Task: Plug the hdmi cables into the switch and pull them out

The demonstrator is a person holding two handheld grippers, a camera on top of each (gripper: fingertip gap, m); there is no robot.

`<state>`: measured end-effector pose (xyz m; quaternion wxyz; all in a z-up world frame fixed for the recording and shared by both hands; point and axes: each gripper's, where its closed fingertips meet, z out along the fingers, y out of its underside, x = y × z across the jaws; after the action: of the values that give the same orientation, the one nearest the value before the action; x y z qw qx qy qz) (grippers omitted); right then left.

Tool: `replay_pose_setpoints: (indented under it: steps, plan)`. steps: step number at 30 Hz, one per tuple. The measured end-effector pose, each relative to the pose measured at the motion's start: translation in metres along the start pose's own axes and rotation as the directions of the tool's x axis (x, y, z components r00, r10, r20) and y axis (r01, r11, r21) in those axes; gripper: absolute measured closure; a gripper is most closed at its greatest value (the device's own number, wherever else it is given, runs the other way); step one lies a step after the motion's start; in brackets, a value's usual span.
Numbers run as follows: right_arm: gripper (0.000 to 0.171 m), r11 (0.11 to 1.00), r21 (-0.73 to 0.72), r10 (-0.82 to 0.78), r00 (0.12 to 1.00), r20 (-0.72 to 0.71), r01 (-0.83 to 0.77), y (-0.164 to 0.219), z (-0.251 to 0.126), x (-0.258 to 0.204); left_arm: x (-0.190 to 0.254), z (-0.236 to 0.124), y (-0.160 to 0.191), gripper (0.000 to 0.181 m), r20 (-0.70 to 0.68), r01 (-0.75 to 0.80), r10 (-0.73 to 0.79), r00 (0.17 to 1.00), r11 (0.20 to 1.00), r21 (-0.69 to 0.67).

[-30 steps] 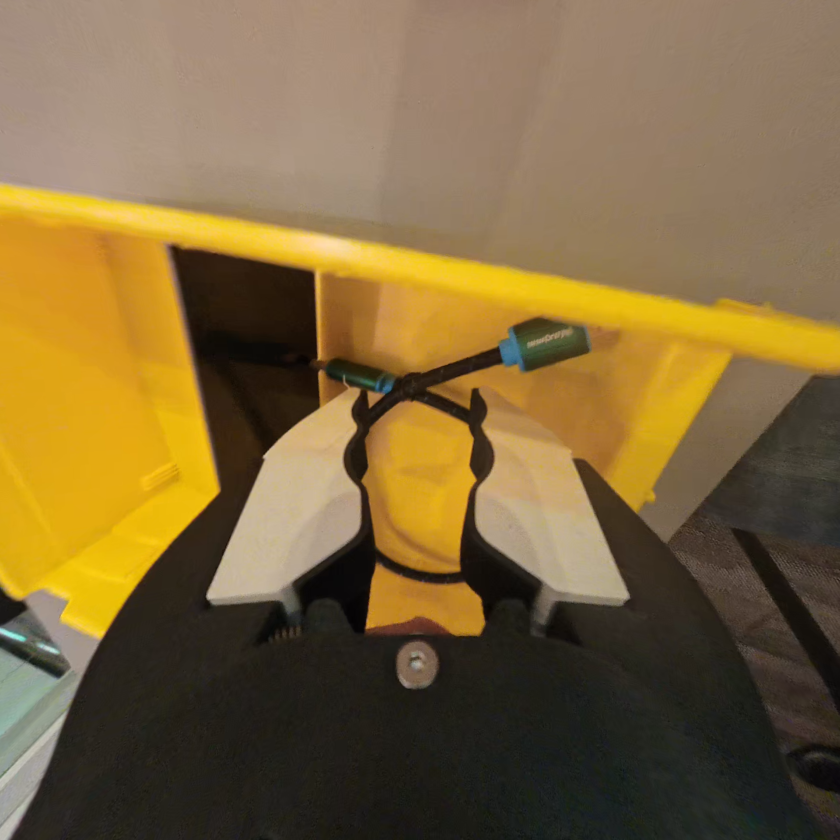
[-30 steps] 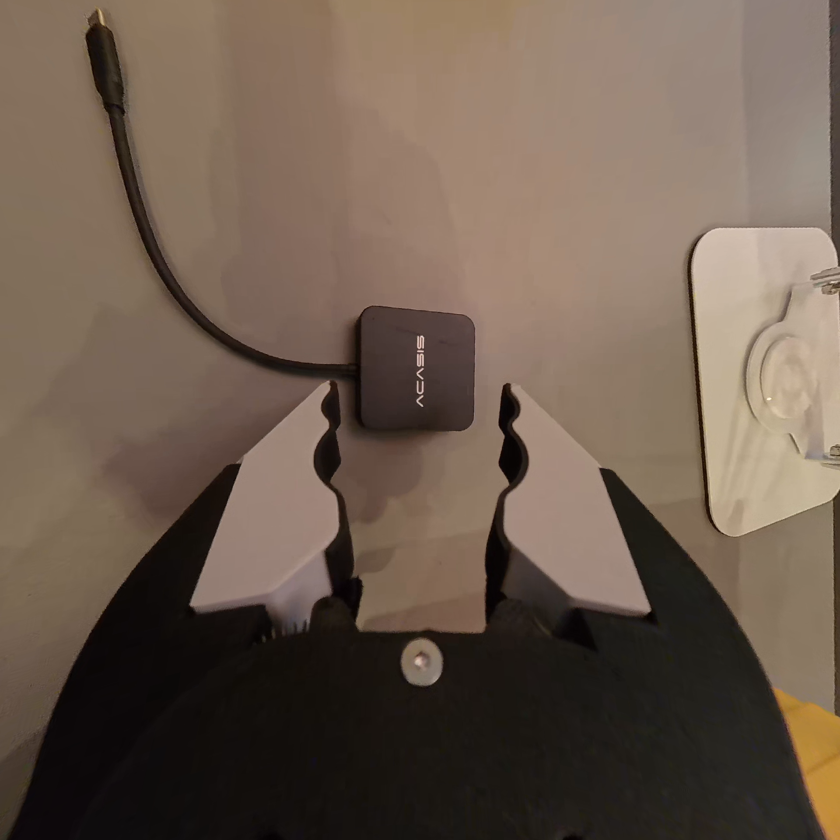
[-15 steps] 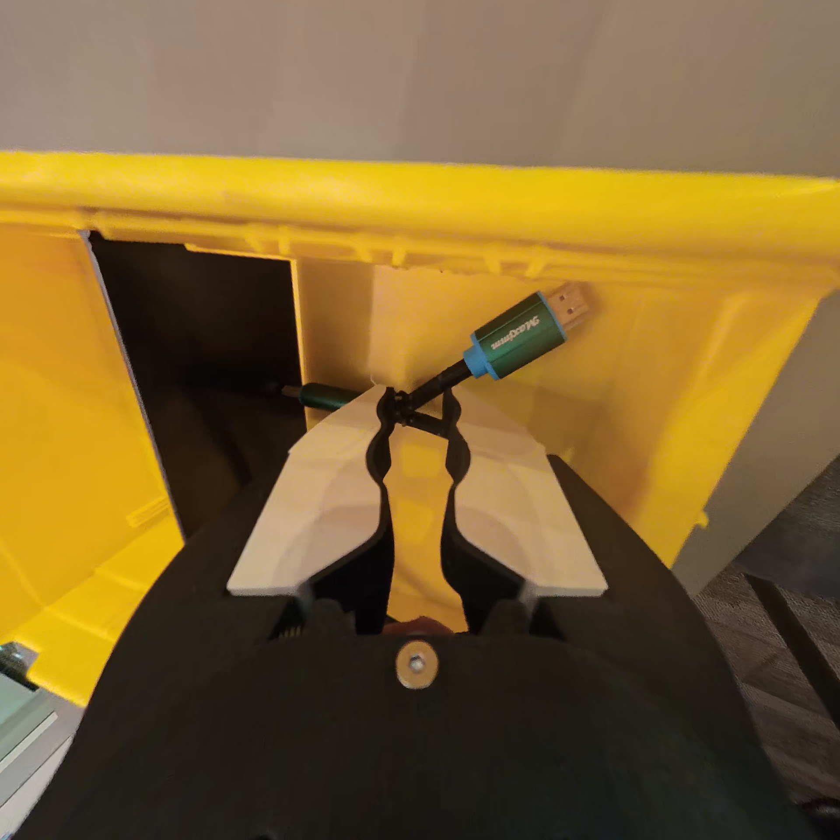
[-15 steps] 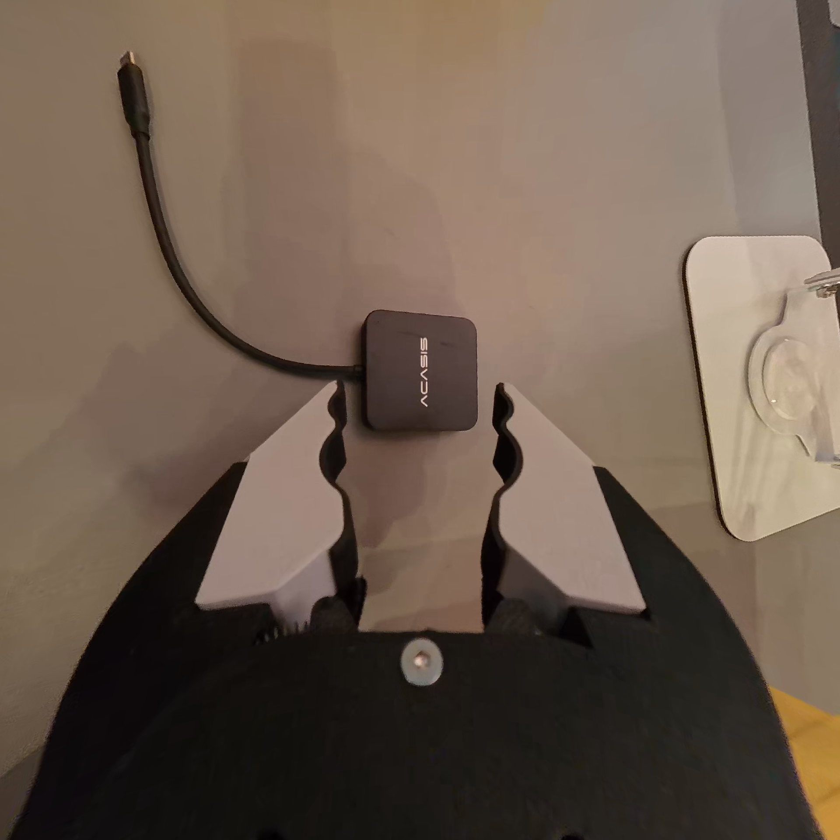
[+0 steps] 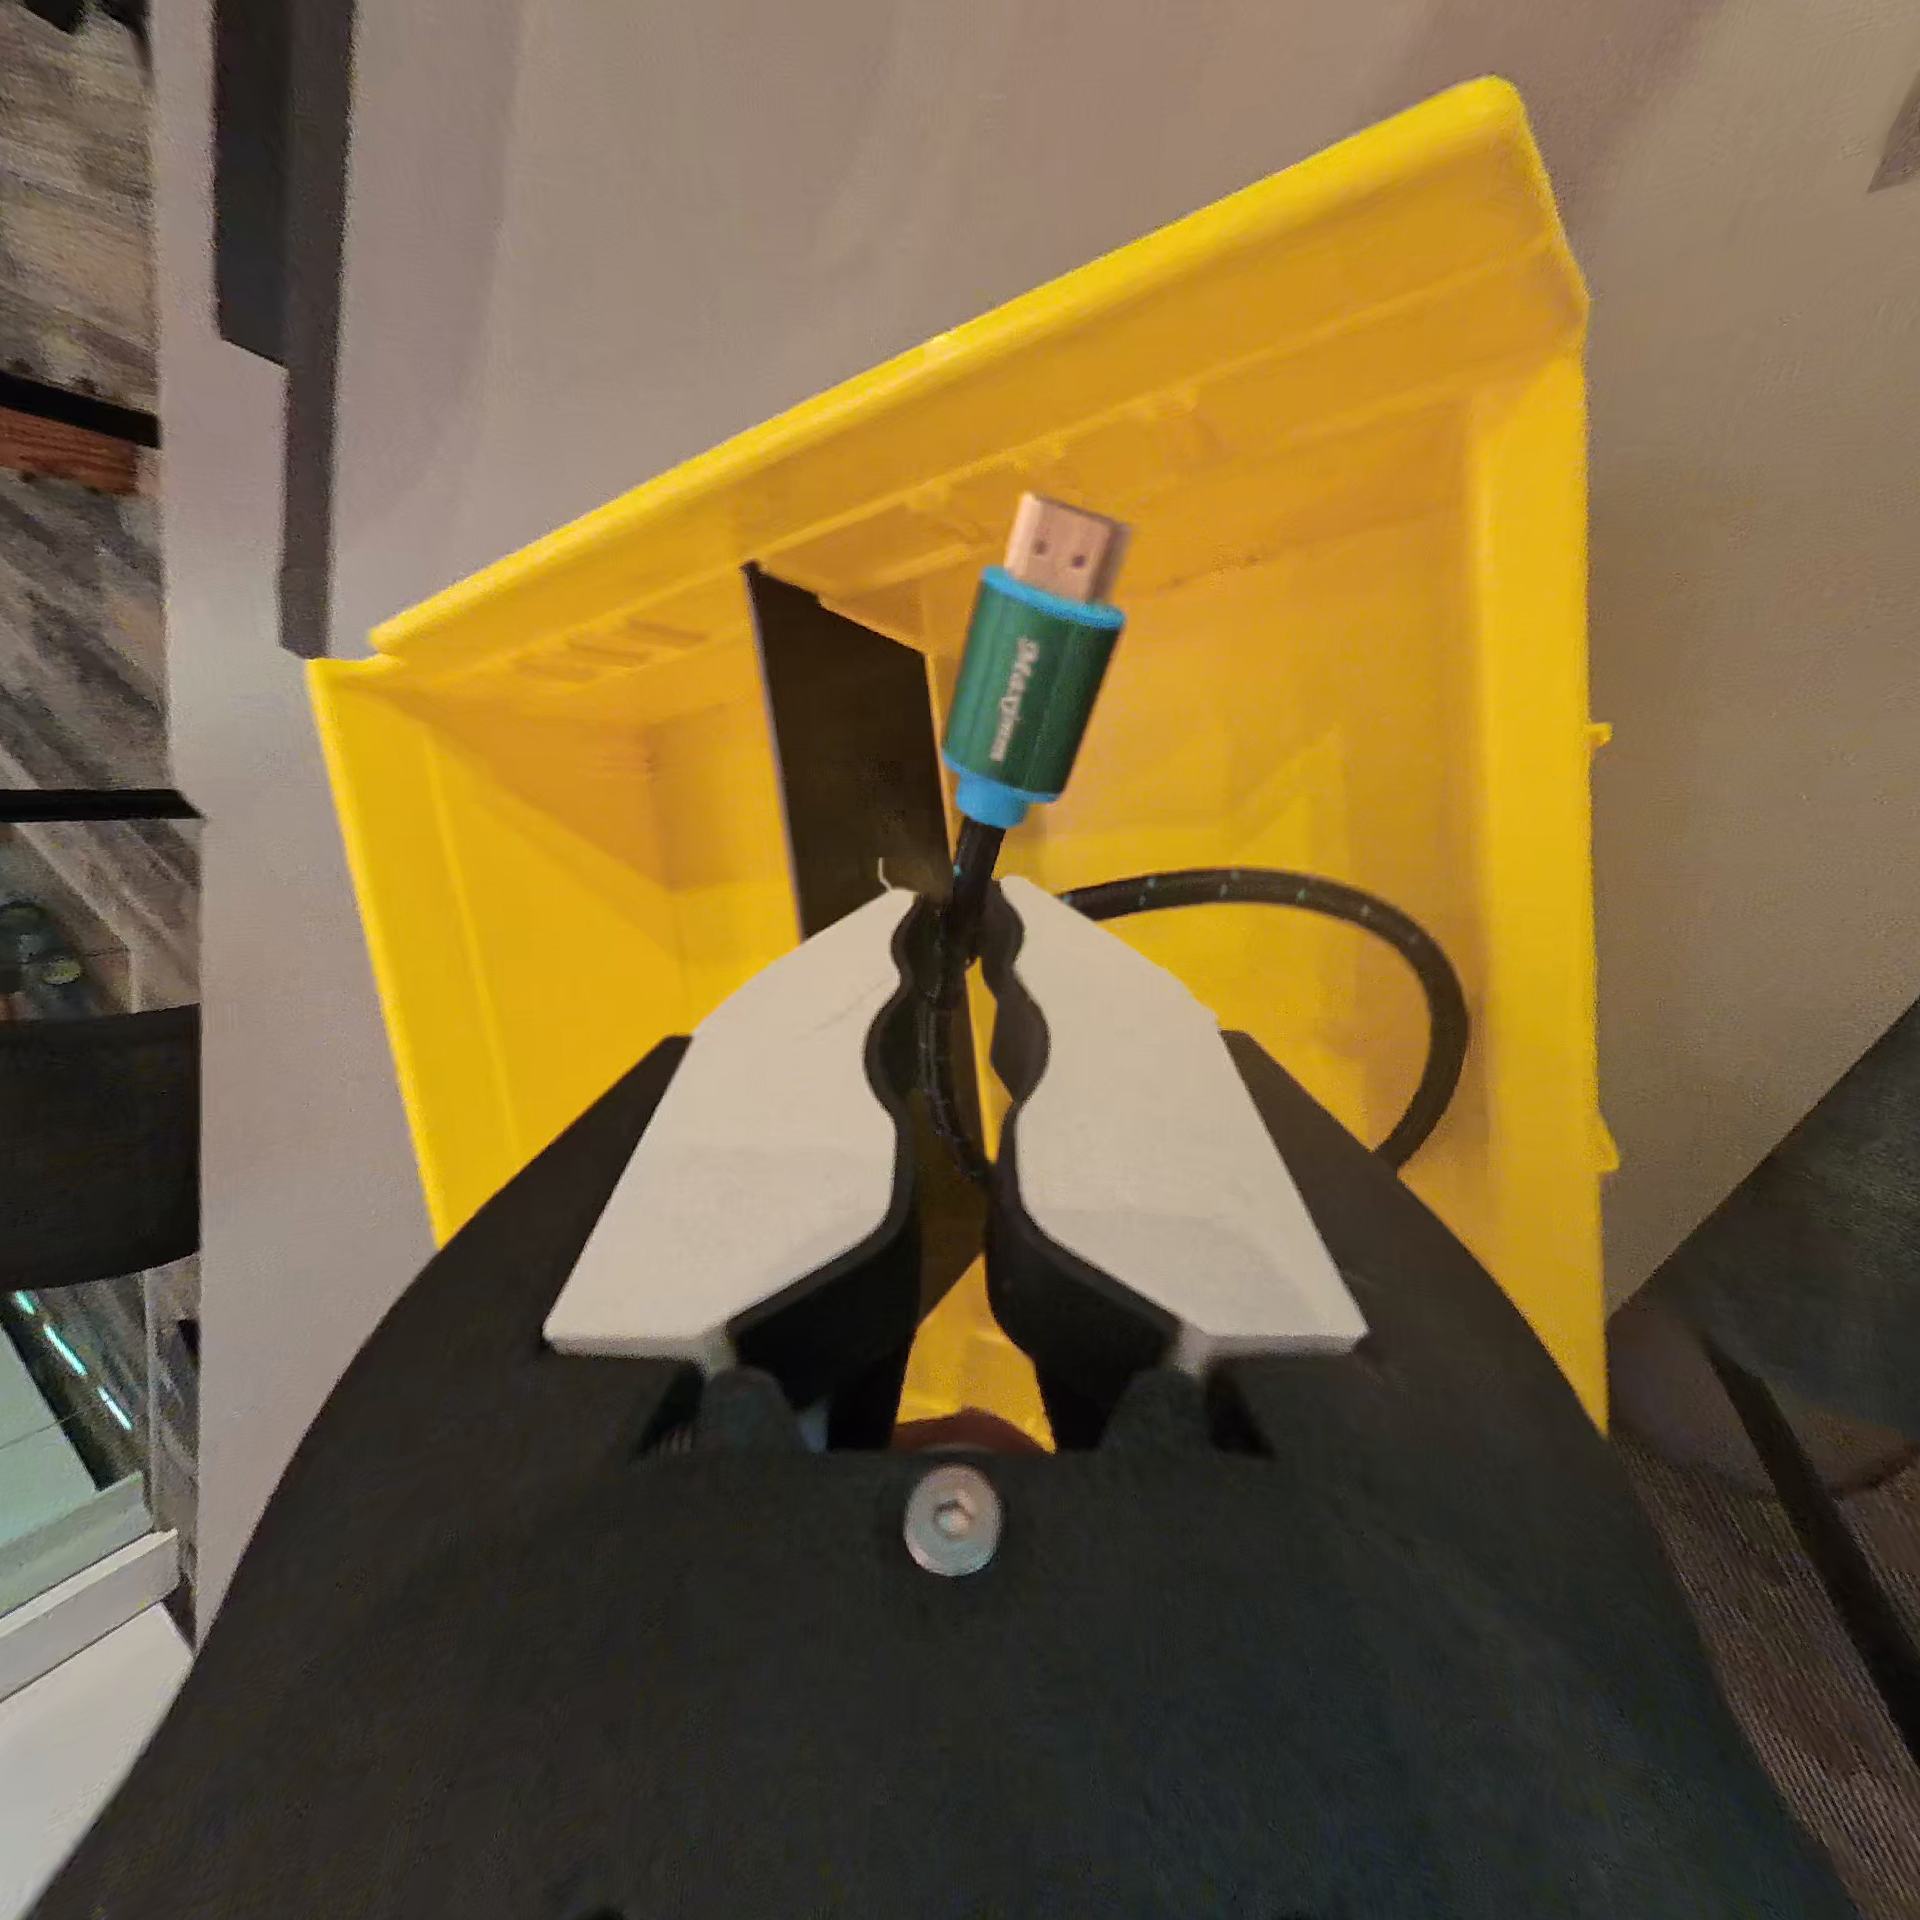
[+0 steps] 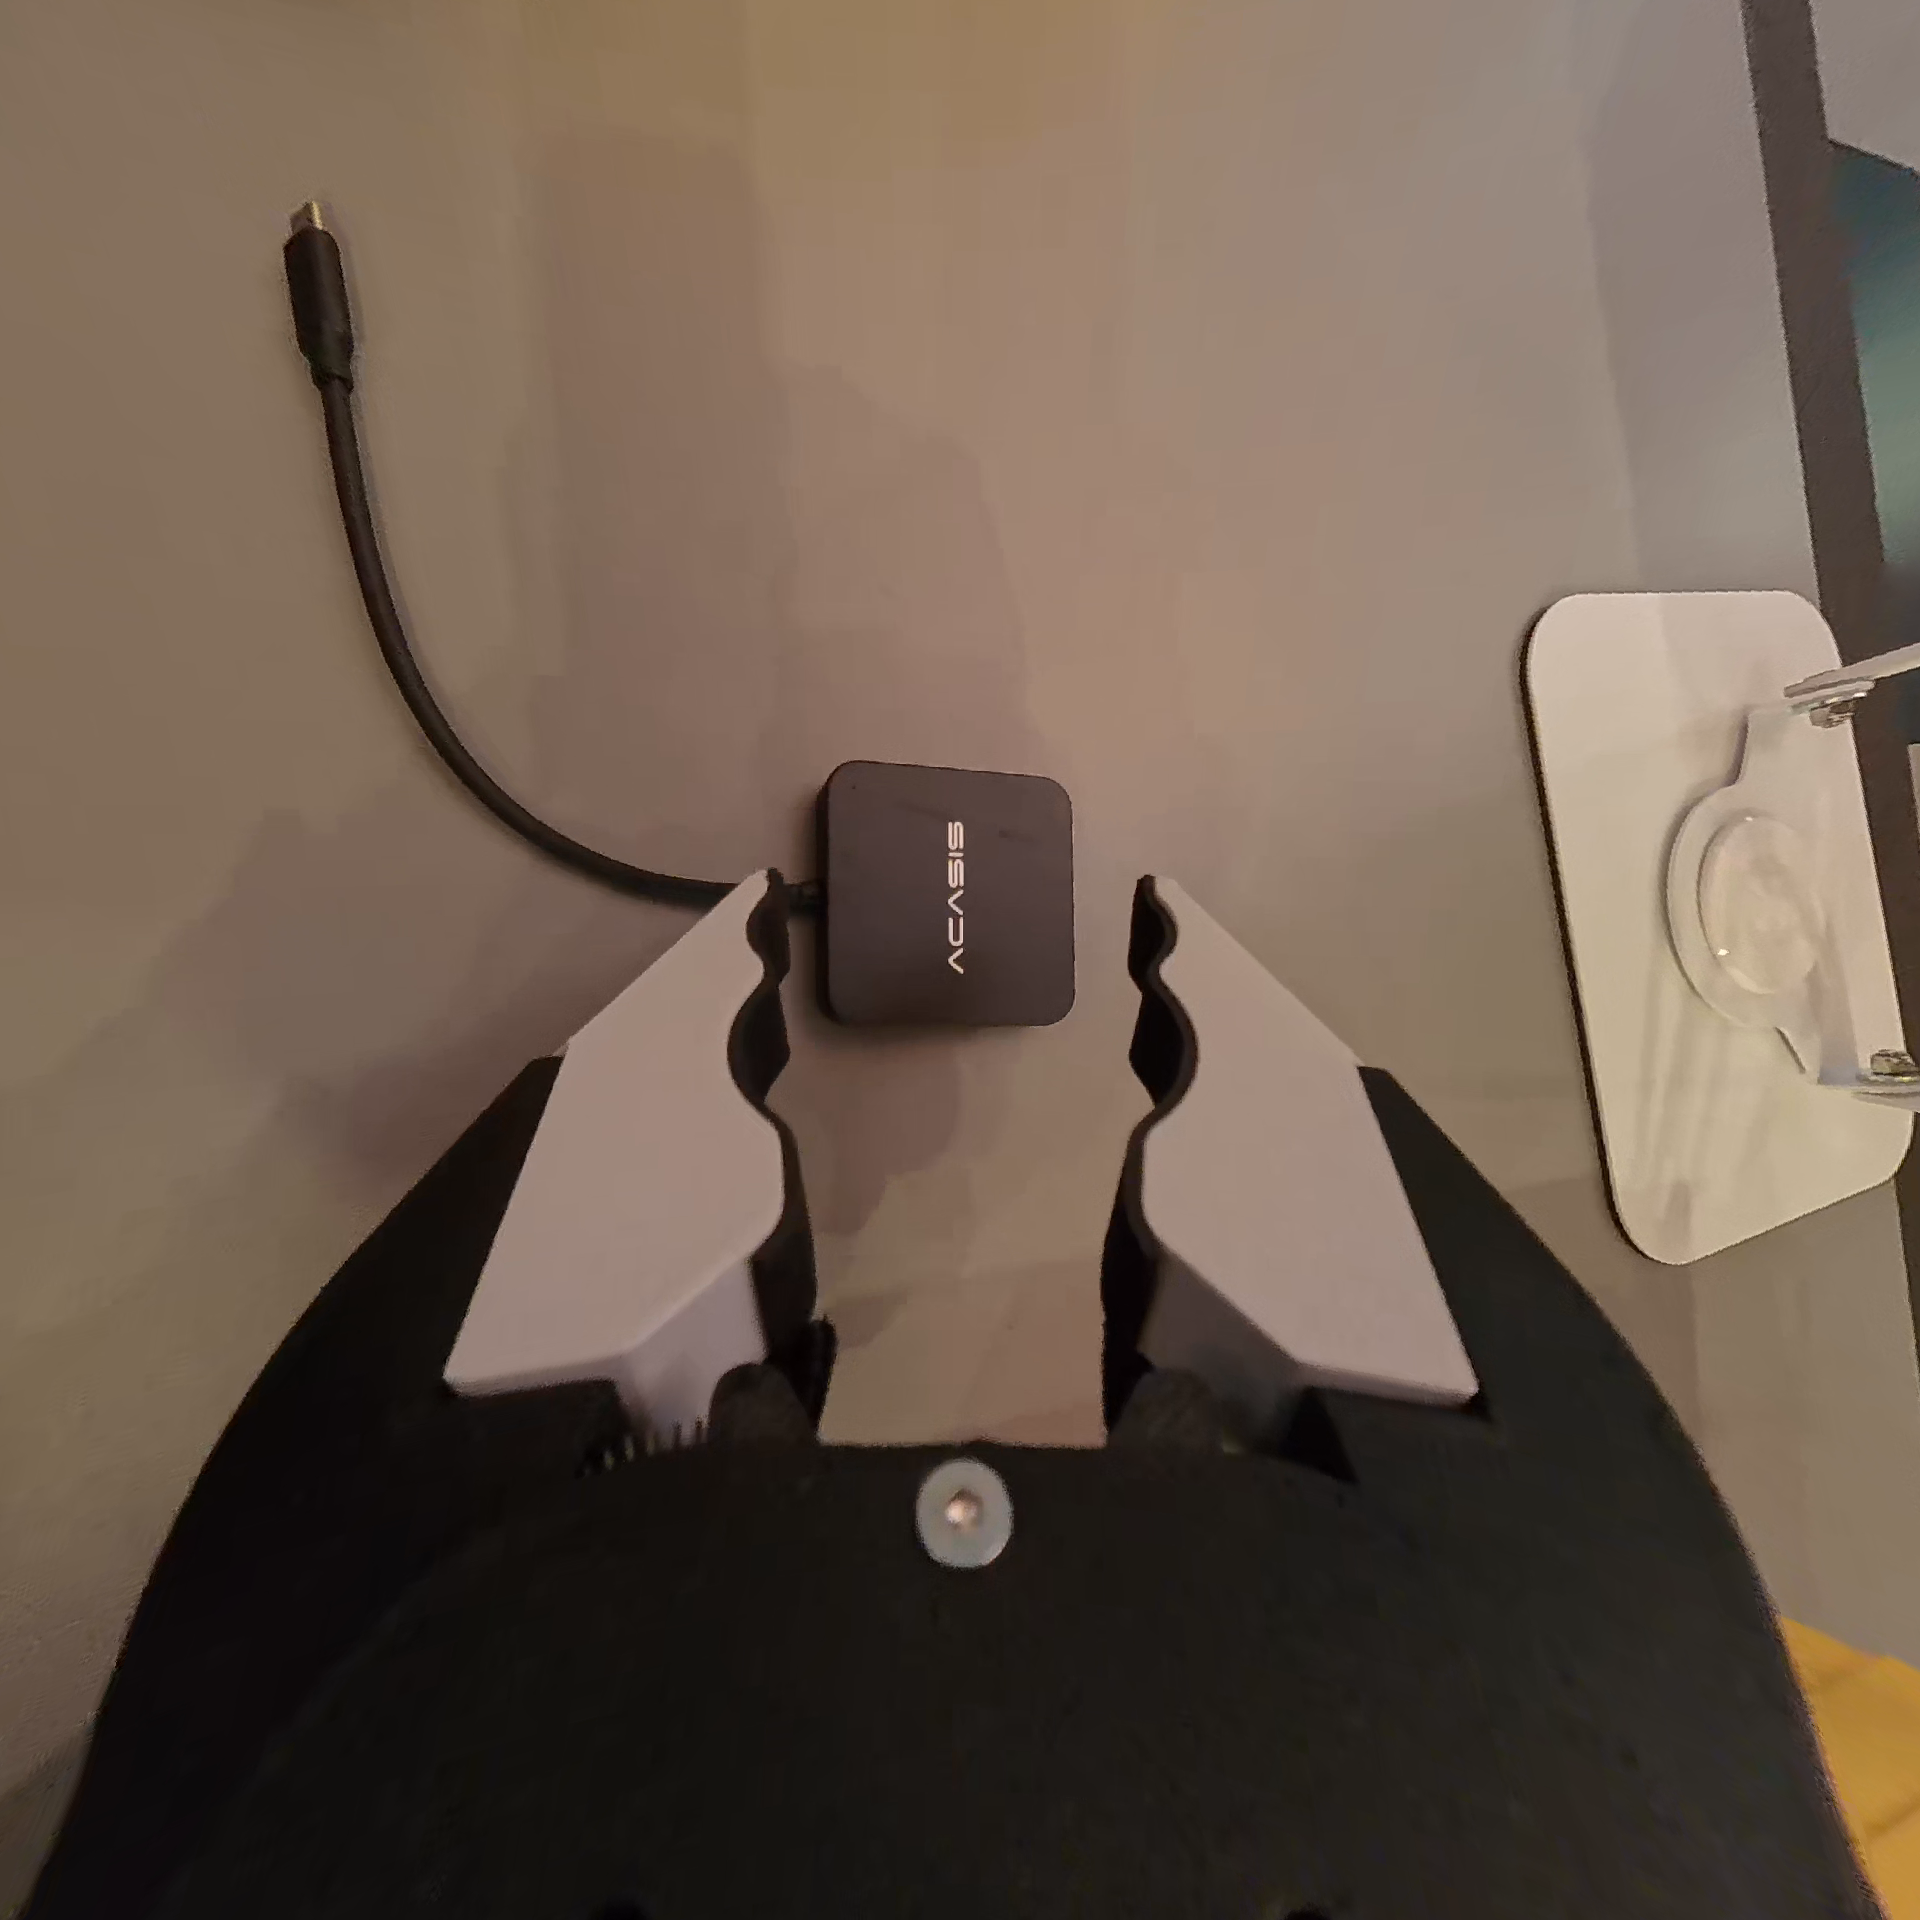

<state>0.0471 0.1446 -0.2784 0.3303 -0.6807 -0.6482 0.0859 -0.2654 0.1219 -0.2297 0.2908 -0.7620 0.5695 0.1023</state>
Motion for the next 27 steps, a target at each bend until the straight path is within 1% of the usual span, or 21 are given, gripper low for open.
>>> replay_pose_setpoints:
  steps: [3,6,10,12,15,18,20,22,24,26,27]
  plan:
    - [0.107,1.0,0.009,-0.008,1.0,-0.012,0.008,-0.004,-0.003,0.001,-0.009,-0.013,-0.004,0.175,0.03,0.027,-0.029,0.999,0.999,0.035]
    - [0.11,0.998,0.062,-0.028,0.999,-0.02,0.029,-0.02,-0.01,-0.002,-0.014,-0.023,-0.01,0.174,0.059,0.041,-0.045,0.997,0.997,0.068]
    - [0.115,0.985,0.157,-0.073,0.997,0.002,0.072,-0.055,-0.017,-0.016,-0.02,-0.038,-0.022,0.175,0.105,0.037,-0.047,0.993,0.995,0.098]
    - [0.111,0.971,0.226,-0.085,0.996,0.041,0.073,-0.082,-0.013,-0.03,-0.023,-0.046,-0.028,0.175,0.123,0.037,-0.05,0.991,0.993,0.109]
    - [0.107,0.952,0.299,-0.105,0.986,0.131,0.062,-0.123,0.002,-0.058,-0.027,-0.06,-0.04,0.175,0.138,0.043,-0.064,0.988,0.988,0.152]
    - [0.101,0.946,0.321,-0.113,0.974,0.198,0.045,-0.155,0.029,-0.082,-0.032,-0.074,-0.049,0.176,0.167,0.036,-0.063,0.984,0.986,0.165]
    - [0.099,0.953,0.301,-0.108,0.972,0.208,0.042,-0.167,0.05,-0.091,-0.034,-0.084,-0.056,0.175,0.186,0.03,-0.064,0.98,0.983,0.179]
    - [0.099,0.954,0.298,-0.111,0.96,0.255,0.031,-0.177,0.065,-0.108,-0.035,-0.094,-0.062,0.175,0.201,0.027,-0.067,0.977,0.981,0.194]
    - [0.099,0.946,0.324,-0.122,0.954,0.275,0.027,-0.189,0.072,-0.124,-0.036,-0.103,-0.069,0.175,0.214,0.025,-0.073,0.974,0.976,0.217]
    - [0.102,0.937,0.347,-0.146,0.934,0.327,0.025,-0.198,0.073,-0.143,-0.036,-0.11,-0.075,0.175,0.222,0.024,-0.078,0.972,0.972,0.234]
    - [0.1,0.936,0.352,-0.156,0.921,0.358,0.022,-0.201,0.072,-0.153,-0.037,-0.113,-0.078,0.175,0.226,0.023,-0.079,0.971,0.971,0.24]
